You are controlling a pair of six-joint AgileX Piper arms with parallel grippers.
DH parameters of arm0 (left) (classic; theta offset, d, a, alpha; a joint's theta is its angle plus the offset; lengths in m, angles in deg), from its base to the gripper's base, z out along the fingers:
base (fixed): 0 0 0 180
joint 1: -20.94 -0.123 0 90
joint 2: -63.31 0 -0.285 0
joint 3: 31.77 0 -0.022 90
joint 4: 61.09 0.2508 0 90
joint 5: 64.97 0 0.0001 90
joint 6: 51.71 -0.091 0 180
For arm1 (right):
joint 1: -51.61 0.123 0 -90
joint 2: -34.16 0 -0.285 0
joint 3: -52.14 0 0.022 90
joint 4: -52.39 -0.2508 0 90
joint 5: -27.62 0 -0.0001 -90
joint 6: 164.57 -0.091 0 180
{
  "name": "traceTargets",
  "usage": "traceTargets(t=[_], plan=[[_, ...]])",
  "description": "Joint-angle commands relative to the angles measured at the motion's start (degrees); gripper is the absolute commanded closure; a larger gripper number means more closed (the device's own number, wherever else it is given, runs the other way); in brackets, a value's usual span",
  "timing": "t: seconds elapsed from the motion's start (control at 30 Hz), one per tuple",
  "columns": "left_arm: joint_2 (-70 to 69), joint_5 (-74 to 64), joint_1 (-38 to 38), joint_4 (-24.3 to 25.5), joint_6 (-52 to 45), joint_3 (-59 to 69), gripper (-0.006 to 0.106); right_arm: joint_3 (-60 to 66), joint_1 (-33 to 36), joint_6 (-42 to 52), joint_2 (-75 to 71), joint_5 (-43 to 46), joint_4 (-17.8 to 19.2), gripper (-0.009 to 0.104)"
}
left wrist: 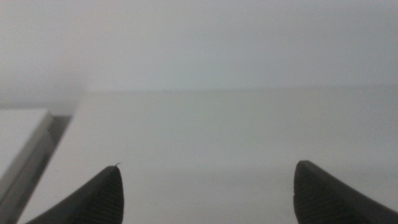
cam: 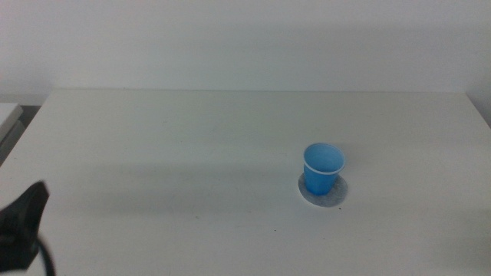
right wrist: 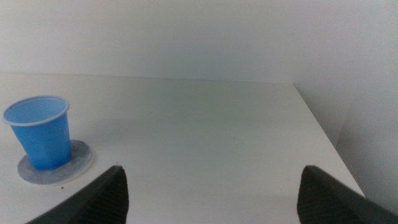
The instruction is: Place an empty cup on a cup mat.
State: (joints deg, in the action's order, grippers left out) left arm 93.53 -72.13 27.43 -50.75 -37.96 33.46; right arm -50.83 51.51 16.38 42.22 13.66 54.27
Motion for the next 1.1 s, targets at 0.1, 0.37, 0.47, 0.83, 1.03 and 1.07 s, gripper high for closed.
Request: traceTargets(t=[0.1,0.37,0.47,0.83,1.03,1.07], plan=[[-10.7,3.2,-3.1,0.1,-0.3,7.8,0.007,0.2,0.1,0.2,-0.3,0.3,0.3,0.002],[-22.4,-0.7,-4.2,-3.4,0.2,12.0,0.007,0.2,0.1,0.2,-0.3,0.3,0.3,0.002],[-22.4,-0.5,-4.2,-3.5,-0.5,12.0,0.007,0.2,0.1,0.2,-0.3,0.3,0.3,0.002],[-22.4,-3.5,-4.2,-16.3,-18.1,12.0,0.007,0.2,0.1,0.2,-0.3,0.3,0.3,0.002],[-22.4,-3.2,-4.2,-16.7,-18.1,12.0,0.007,0.2,0.1,0.2,-0.3,0.3,0.3,0.002],[-22.4,-2.8,-4.2,-16.7,-18.1,12.0,0.007,0.2,0.1,0.2,-0.3,0.3,0.3,0.002]])
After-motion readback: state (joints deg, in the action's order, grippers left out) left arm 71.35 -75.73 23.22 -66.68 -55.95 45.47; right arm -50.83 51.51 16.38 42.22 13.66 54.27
